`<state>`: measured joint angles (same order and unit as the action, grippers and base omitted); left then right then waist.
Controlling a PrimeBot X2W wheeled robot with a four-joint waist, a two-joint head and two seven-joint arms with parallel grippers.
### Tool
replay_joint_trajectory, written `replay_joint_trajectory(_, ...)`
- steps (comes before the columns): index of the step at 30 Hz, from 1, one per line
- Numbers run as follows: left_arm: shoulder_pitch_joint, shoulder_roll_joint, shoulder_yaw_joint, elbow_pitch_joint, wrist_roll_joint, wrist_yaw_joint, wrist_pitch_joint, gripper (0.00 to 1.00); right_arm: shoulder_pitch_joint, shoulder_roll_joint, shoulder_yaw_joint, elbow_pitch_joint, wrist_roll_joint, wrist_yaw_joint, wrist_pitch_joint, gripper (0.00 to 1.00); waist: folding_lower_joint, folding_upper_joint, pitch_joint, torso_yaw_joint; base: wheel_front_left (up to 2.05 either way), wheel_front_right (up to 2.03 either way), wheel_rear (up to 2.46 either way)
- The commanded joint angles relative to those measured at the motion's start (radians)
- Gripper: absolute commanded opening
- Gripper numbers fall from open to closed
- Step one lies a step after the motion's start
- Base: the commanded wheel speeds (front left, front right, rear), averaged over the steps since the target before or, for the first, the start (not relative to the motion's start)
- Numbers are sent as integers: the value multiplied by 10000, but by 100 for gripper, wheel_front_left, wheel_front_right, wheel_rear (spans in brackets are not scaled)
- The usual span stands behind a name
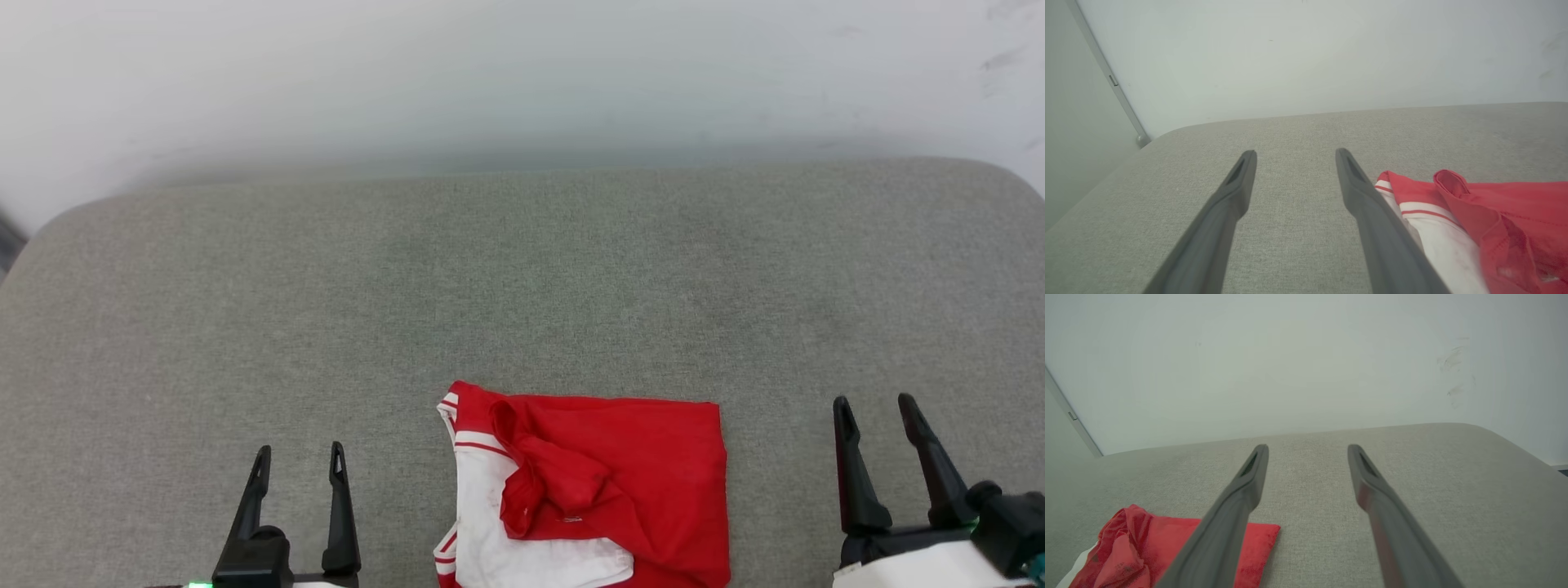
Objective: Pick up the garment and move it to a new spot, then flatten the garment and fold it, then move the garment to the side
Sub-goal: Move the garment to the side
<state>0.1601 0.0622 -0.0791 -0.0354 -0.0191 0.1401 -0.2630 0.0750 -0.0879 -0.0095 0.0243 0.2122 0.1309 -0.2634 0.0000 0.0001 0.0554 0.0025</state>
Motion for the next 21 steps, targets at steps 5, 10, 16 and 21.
replay_joint_trajectory(5,246,24,52,107,12,-125,-22,100,672,193,-103,-114,-151,-4,-11,100,0,-1,-326,114,0,0,0)
replay_joint_trajectory(10,397,5,102,139,3,-149,-22,100,896,289,-86,-137,-182,-4,-11,100,0,-1,-459,138,0,0,0)
replay_joint_trajectory(16,343,-10,151,159,17,-190,-22,100,138,228,-243,-453,-107,-4,-12,100,0,-1,-460,114,0,0,0)
replay_joint_trajectory(21,194,-19,160,186,22,-257,-22,100,-1302,-722,-238,-672,176,-4,-12,100,0,-1,-343,89,0,0,0)
